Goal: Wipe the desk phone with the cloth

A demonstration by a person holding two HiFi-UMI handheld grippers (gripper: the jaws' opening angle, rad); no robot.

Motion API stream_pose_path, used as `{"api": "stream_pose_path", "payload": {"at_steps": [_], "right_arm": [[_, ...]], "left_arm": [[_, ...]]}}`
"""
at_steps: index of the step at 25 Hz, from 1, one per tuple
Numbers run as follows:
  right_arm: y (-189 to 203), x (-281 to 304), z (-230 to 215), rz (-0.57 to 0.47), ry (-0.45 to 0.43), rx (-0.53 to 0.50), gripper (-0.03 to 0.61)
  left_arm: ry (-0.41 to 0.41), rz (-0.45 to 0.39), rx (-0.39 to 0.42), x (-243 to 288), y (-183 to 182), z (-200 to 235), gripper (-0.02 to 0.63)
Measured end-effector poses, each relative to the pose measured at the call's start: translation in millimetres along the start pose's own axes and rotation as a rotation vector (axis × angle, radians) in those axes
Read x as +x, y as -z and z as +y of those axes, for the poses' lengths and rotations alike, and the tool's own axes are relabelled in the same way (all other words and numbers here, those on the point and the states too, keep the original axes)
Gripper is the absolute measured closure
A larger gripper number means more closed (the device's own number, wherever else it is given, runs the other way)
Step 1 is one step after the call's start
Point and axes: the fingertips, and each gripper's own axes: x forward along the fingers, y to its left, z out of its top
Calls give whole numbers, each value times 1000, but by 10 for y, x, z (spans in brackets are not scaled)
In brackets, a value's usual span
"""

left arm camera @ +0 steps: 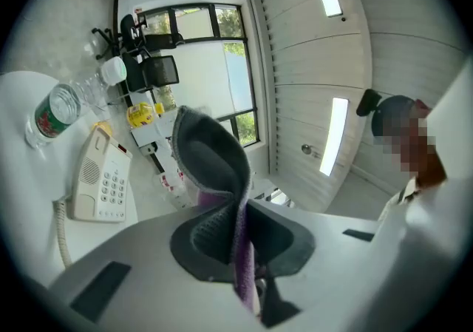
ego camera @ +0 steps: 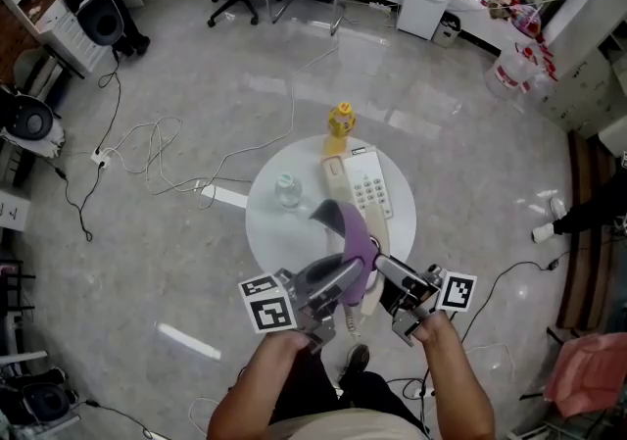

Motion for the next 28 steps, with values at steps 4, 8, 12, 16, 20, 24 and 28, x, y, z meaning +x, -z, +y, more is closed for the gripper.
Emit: {"api": "stream_pose_path", "payload": {"at_steps": [4, 8, 12, 16, 20, 24, 28], "right_arm": [[-126, 39, -9, -20, -14, 6, 377], [-250, 79, 38, -42, -43, 12, 377], [-135, 123, 126, 23, -70, 10, 377], [138, 90, 157, 85, -72, 4, 377], [267, -43, 228, 65, -81, 30, 377], [357, -147, 262, 59, -75, 34, 377], [329, -204, 226, 20, -56, 44, 377]], "left_arm": [[29, 44, -2, -58, 131, -79, 572], [42, 77, -1, -139, 243, -150, 572], [28, 31, -23, -148, 156, -96, 572], [8, -82, -71, -191, -96, 38, 572], [-45, -152, -67, -199, -322, 178, 572], [-52, -214, -90, -200, -489, 256, 572], [-38, -160, -64, -87, -433, 180, 572]]}}
